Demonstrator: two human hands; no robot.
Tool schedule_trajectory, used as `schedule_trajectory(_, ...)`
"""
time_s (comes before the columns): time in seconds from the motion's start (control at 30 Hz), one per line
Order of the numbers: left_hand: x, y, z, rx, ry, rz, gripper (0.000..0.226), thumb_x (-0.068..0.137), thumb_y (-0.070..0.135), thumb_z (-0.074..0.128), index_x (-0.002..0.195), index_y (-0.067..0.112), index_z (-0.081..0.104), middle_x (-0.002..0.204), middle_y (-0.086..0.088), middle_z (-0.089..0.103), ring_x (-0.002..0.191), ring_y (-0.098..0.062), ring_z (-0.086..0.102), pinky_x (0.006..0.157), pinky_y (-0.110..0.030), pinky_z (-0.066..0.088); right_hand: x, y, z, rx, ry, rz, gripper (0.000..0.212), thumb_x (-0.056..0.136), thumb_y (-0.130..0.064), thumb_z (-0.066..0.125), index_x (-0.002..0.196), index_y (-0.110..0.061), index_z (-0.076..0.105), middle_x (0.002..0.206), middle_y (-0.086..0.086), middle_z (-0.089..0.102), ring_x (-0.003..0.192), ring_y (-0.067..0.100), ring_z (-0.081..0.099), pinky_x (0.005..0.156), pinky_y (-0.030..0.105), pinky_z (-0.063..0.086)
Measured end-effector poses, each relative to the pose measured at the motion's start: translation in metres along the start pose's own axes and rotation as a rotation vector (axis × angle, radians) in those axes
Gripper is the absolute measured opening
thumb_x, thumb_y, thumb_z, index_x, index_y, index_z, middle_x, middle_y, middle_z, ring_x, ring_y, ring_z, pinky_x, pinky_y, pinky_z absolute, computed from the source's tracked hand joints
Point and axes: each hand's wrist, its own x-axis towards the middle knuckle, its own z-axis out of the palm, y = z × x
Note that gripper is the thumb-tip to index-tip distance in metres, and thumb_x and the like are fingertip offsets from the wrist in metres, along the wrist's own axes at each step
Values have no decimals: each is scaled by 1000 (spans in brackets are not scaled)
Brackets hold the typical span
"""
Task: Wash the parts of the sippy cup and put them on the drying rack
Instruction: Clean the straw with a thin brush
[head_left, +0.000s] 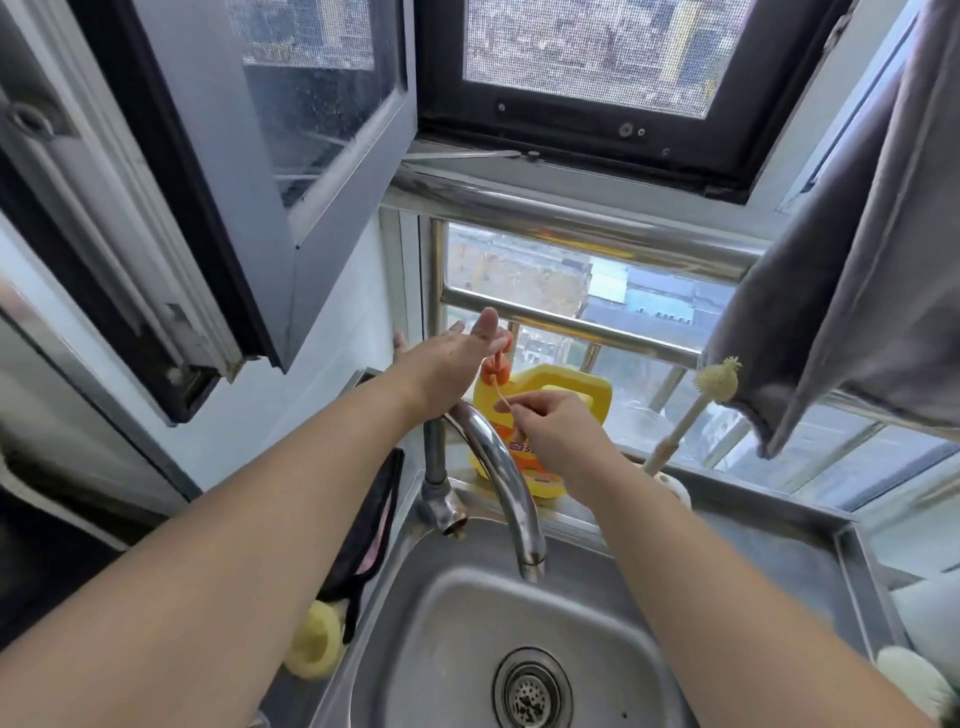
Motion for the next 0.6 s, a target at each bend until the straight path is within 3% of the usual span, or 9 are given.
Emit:
schedule_trajectory(0.17,1,3,-7,25,-29,-71,96,68,68,-19,138,45,43,153,14,30,147,-12,6,104,-58,-27,4,3,3,-2,28,-14,25,100,-18,44,105,-16,69,72,-9,50,63,7,41,53,19,30)
schedule_trajectory(0.33,0,5,-8,33,-35,-87,95,68,67,-18,137,46,44,153,15,31,147,-12,6,103,-58,-27,3,2,3,12,23,-17,25,100,-18,44,103,-16,69,72,-9,50,67,7,44,54,18,32)
schedule_trajectory(0.6,2,5,-7,49,-14,-92,95,69,69,-18,135,47,46,152,16,32,147,-11,4,101,-58,-29,1,2,-2,-2,5,-19,24,101,-19,44,104,-18,68,75,-9,48,62,5,39,43,11,30)
